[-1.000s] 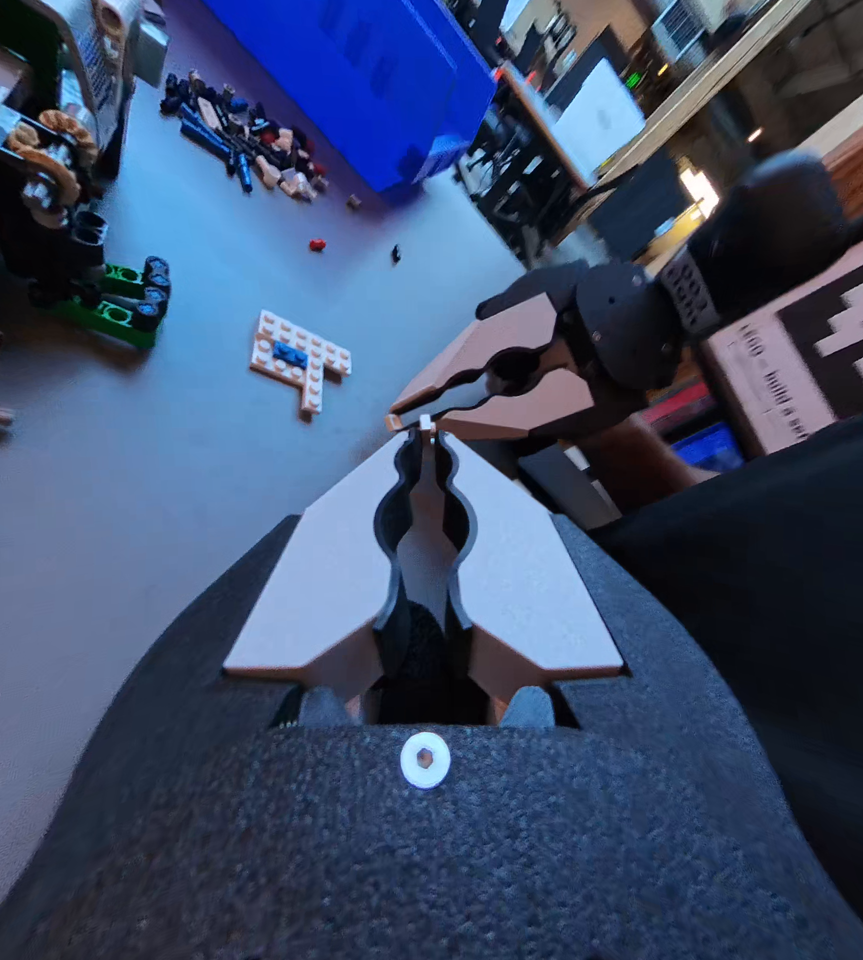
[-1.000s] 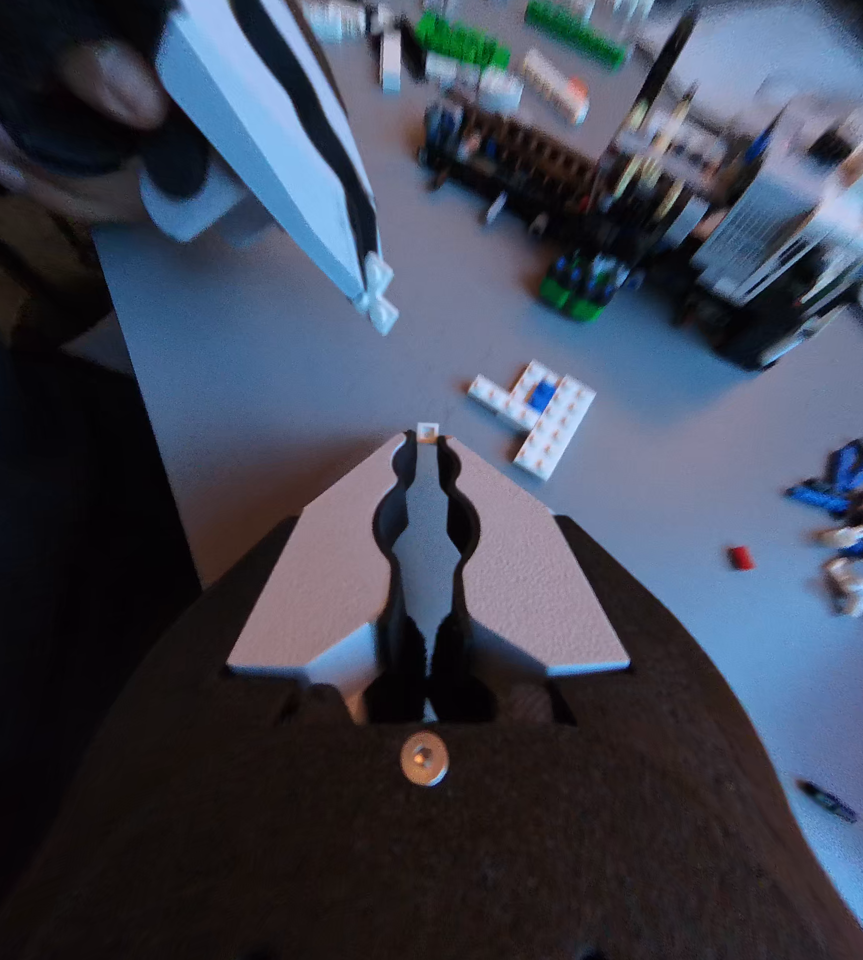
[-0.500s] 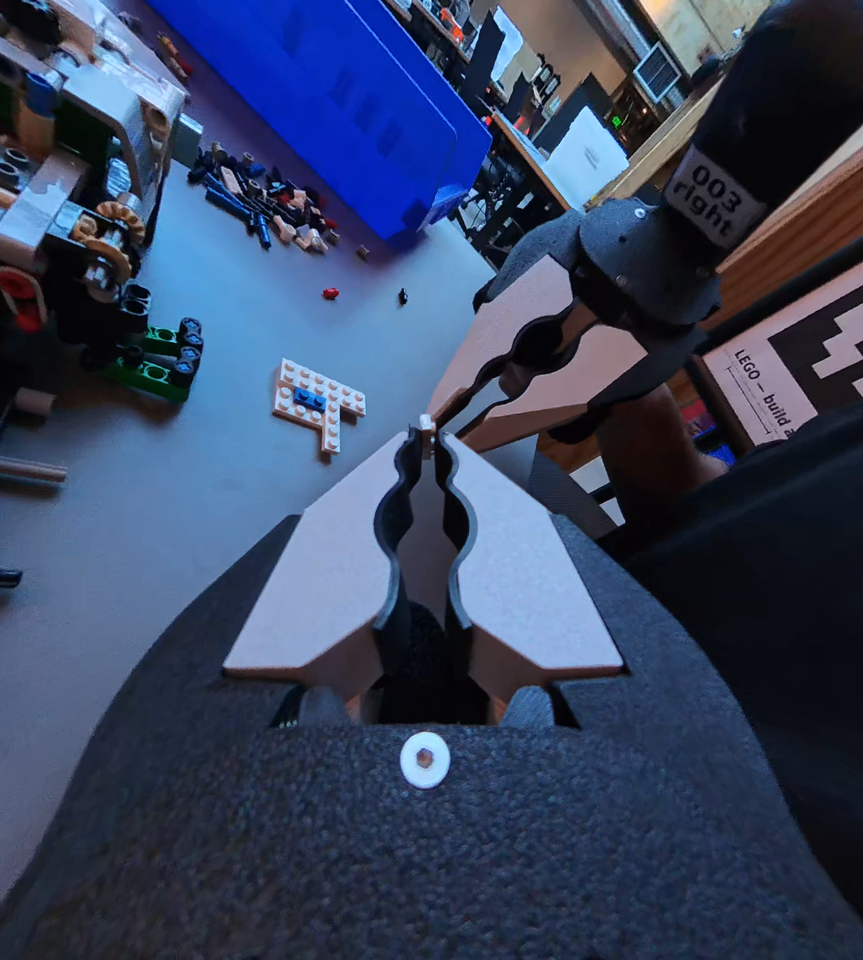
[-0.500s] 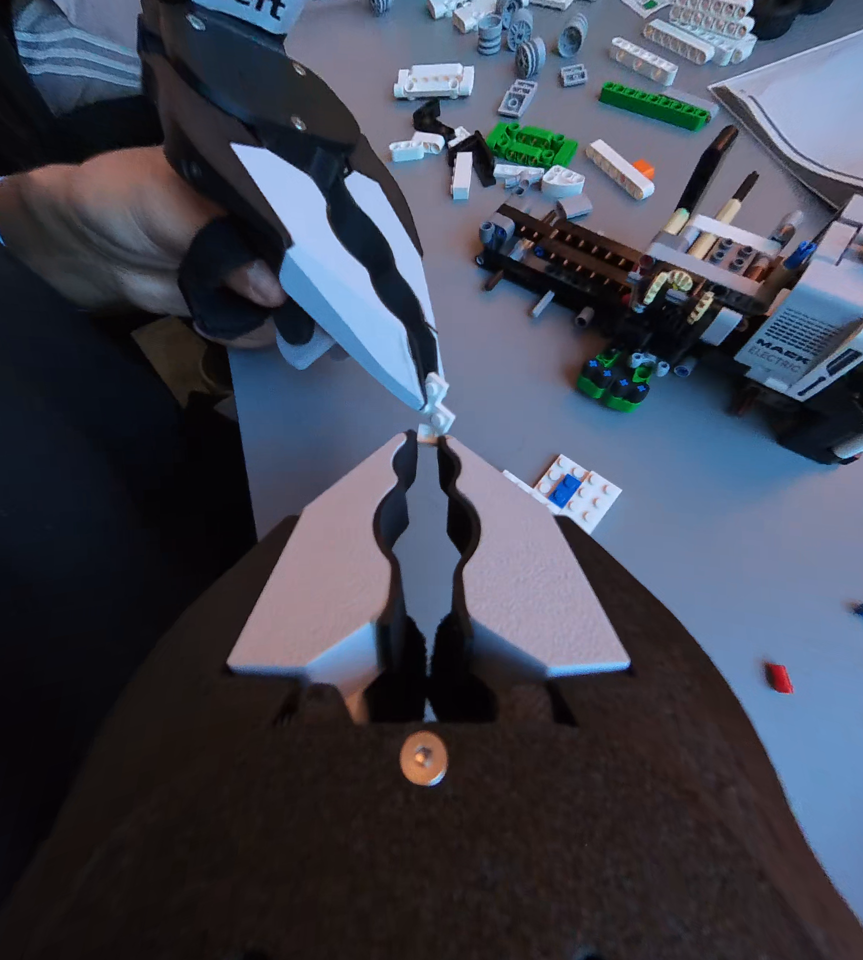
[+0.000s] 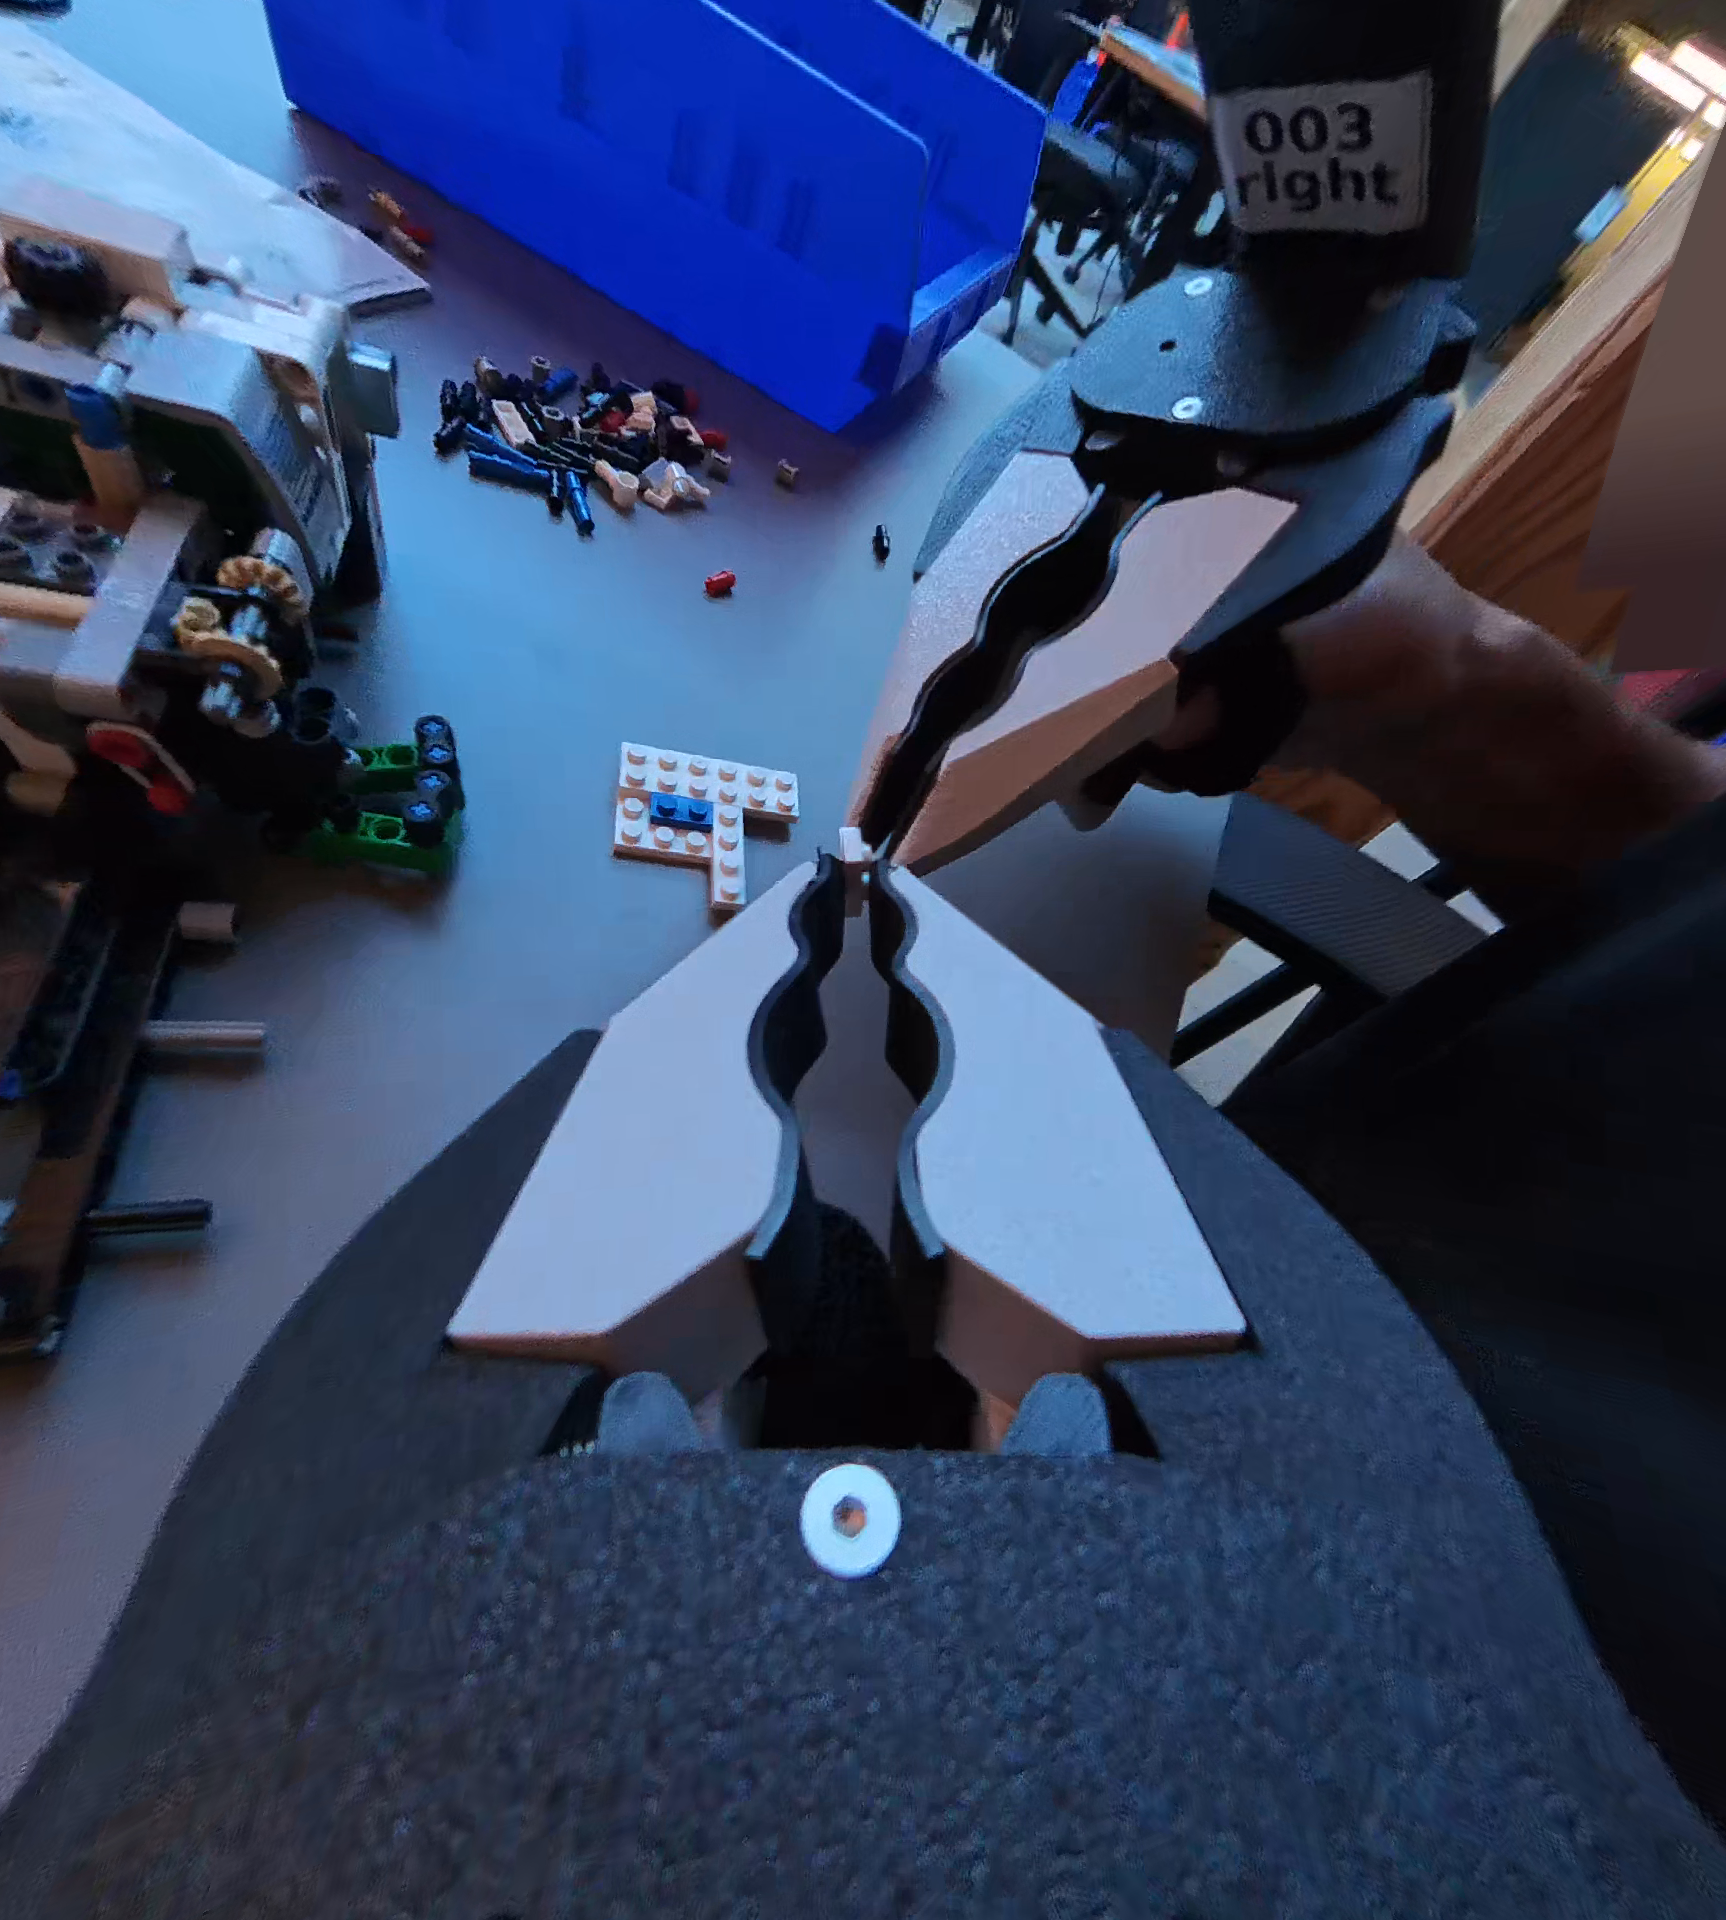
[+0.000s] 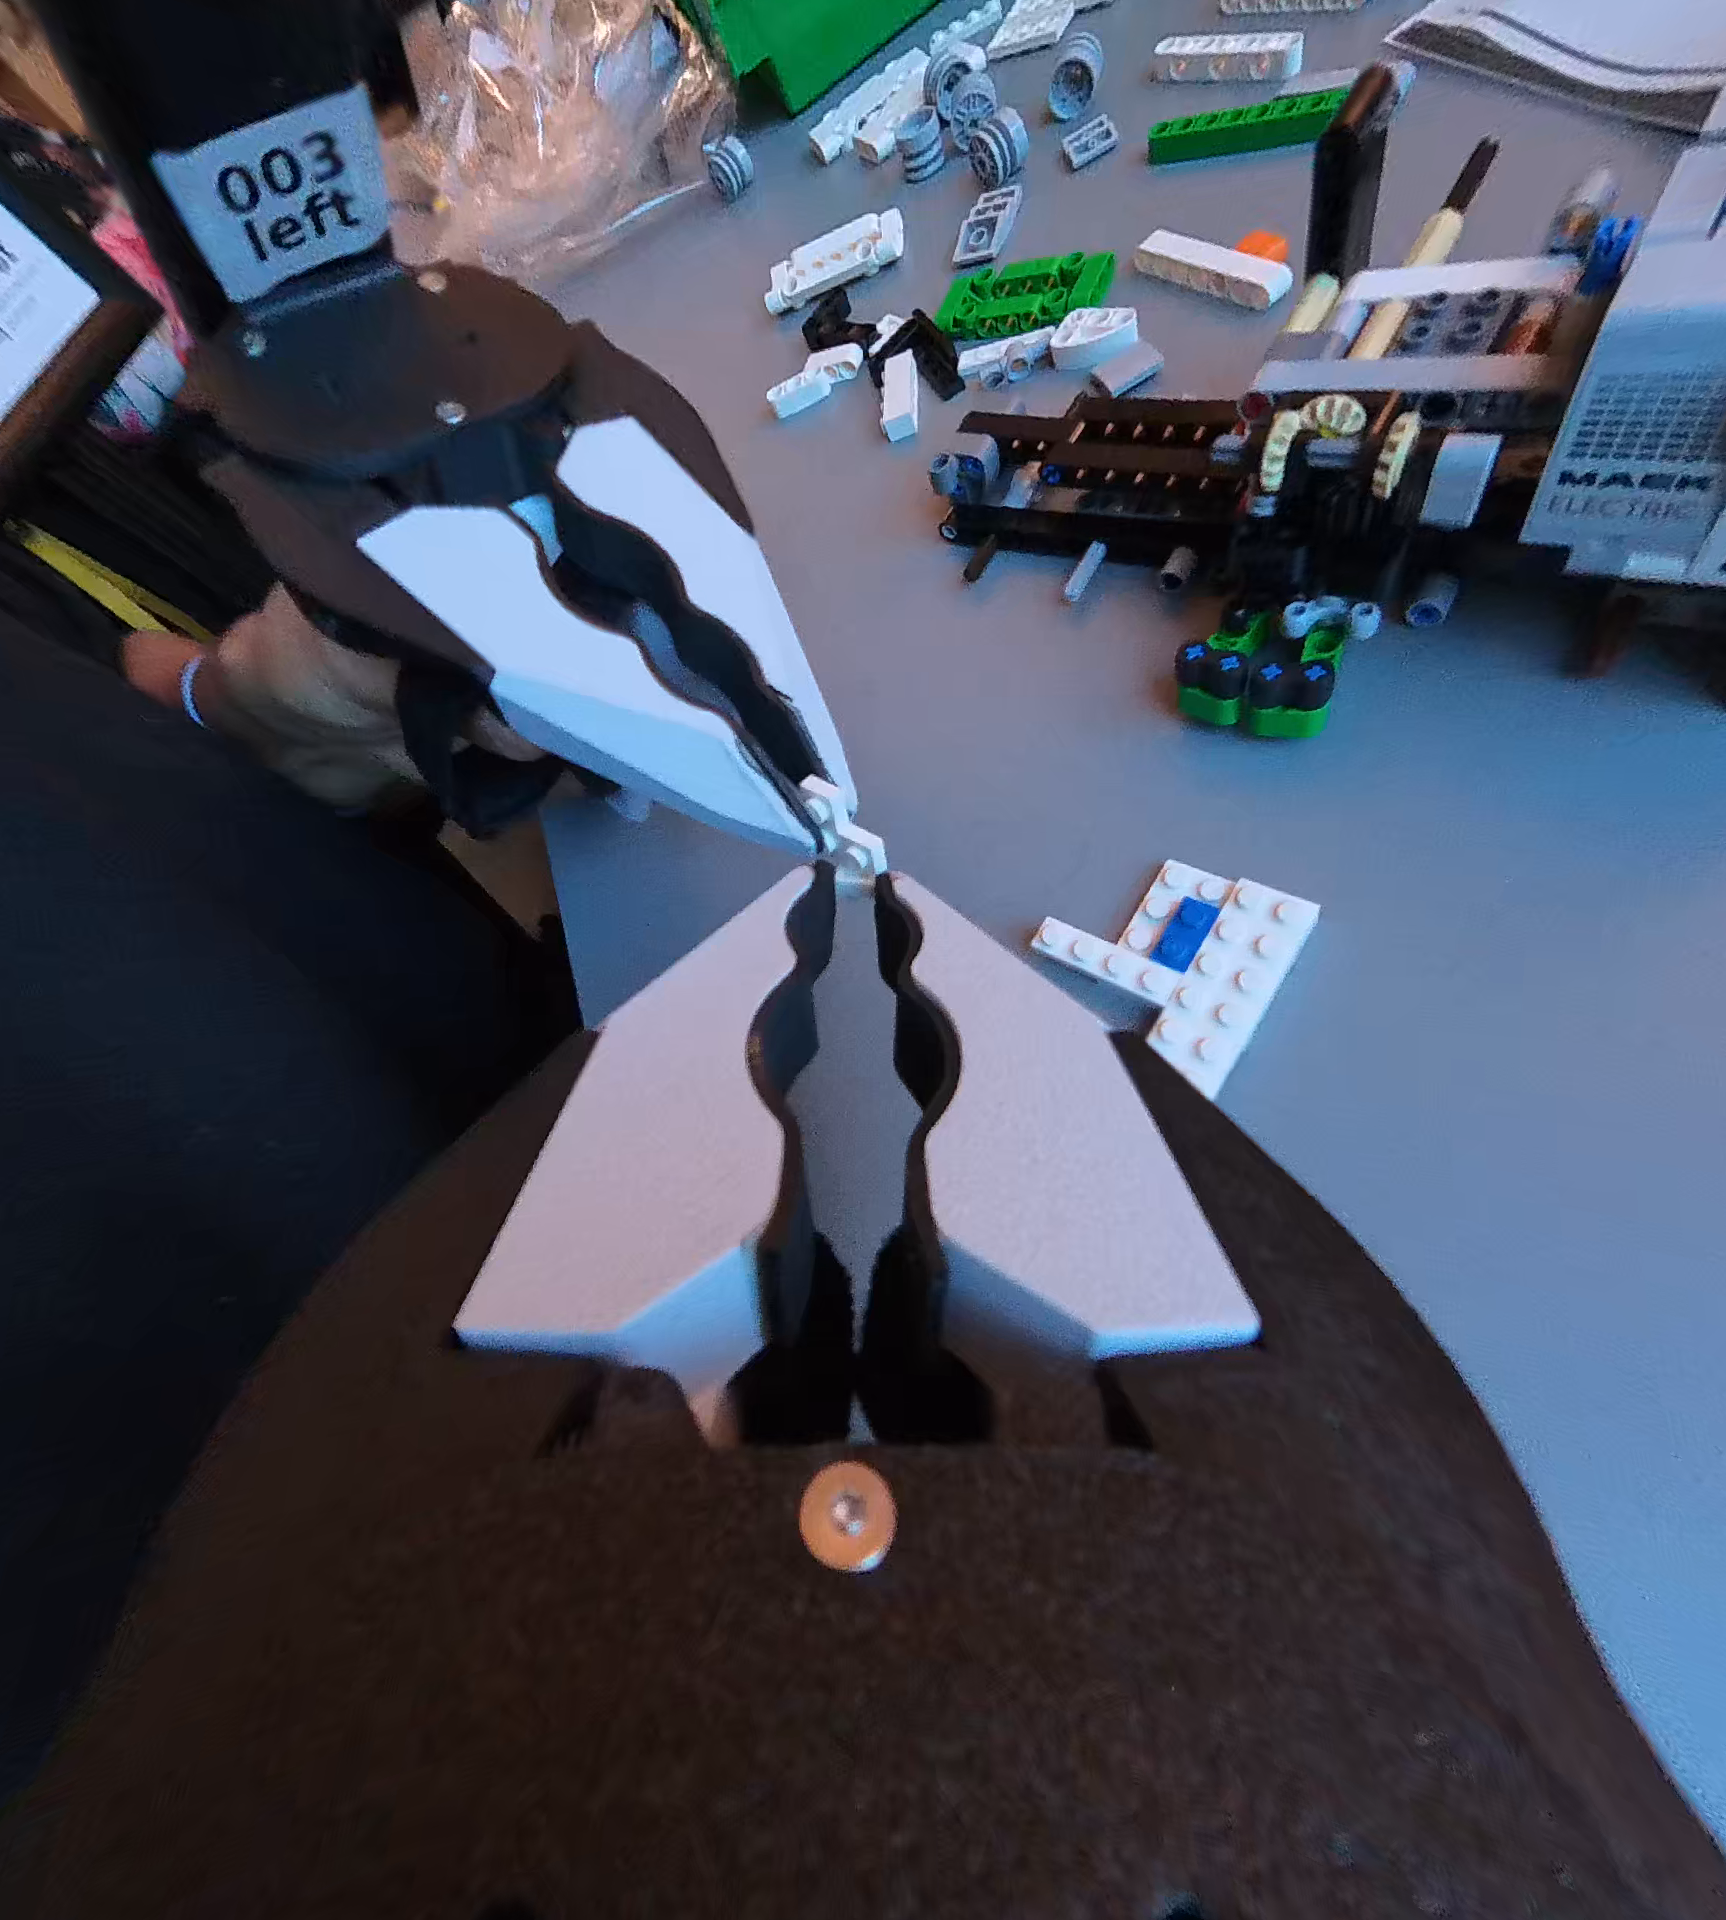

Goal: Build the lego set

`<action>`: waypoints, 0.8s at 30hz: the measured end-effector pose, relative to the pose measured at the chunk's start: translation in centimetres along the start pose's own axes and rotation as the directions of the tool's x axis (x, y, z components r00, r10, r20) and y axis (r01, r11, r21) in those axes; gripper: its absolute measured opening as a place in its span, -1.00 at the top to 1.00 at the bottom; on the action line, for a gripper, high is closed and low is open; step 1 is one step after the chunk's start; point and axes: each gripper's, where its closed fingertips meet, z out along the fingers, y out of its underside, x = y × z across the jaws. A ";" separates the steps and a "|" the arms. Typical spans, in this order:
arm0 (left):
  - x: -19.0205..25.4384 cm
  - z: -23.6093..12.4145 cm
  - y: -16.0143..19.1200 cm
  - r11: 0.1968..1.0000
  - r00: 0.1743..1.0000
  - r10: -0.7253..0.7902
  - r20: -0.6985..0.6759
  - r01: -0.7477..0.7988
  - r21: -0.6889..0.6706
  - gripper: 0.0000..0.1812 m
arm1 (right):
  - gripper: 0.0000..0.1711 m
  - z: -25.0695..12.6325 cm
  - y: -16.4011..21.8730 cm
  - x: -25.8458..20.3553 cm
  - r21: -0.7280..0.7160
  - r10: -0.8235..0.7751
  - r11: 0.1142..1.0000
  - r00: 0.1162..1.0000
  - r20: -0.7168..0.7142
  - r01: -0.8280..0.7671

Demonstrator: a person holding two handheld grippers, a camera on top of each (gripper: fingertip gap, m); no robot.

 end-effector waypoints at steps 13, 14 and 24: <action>-0.5 -0.3 0.0 0.998 0.998 0.053 0.037 -0.052 -0.018 0.97 | 0.93 -0.1 -1.4 -0.1 0.120 0.389 0.896 0.886 0.251 -0.428; -0.4 -0.4 -0.1 1.000 1.000 0.023 0.013 -0.023 -0.006 0.98 | 0.93 -0.3 -1.6 0.0 0.123 0.436 0.866 0.852 0.290 -0.485; -1.4 -1.7 -1.1 0.956 0.964 -0.263 -0.034 0.265 0.123 0.98 | 0.93 0.5 -2.8 -0.1 0.077 0.409 0.901 0.895 0.178 -0.427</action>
